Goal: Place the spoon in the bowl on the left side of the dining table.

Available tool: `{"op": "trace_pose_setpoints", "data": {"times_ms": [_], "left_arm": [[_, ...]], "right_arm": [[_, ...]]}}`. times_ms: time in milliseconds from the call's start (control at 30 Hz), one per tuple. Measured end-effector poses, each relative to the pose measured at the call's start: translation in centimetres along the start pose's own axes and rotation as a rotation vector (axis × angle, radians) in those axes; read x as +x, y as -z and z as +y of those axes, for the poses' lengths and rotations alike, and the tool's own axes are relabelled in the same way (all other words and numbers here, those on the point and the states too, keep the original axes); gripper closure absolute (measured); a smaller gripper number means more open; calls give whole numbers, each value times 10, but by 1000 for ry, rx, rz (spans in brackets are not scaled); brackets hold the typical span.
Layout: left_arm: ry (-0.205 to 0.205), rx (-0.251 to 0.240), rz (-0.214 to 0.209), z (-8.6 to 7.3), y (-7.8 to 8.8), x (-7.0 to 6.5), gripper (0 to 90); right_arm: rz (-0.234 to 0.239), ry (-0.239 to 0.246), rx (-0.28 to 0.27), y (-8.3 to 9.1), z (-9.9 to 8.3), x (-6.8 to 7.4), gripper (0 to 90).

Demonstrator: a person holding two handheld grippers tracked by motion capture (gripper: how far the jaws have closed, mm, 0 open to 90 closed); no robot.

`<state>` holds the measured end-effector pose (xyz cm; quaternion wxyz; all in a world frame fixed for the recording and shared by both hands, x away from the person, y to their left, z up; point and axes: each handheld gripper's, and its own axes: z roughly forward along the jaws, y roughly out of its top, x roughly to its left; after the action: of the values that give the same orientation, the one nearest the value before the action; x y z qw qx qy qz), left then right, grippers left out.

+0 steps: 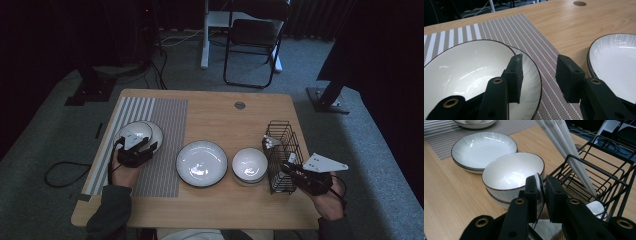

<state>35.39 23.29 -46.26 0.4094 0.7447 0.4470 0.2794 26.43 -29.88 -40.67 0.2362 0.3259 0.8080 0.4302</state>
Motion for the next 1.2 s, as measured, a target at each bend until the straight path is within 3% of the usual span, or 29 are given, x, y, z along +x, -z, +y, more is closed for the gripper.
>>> {"op": "trace_pose_setpoints", "data": {"times_ms": [1200], "left_arm": [[2, 1, -3, 0, 0, 0, 573]], "right_arm": [[-1, 44, 19, 3, 9, -7, 843]]}}
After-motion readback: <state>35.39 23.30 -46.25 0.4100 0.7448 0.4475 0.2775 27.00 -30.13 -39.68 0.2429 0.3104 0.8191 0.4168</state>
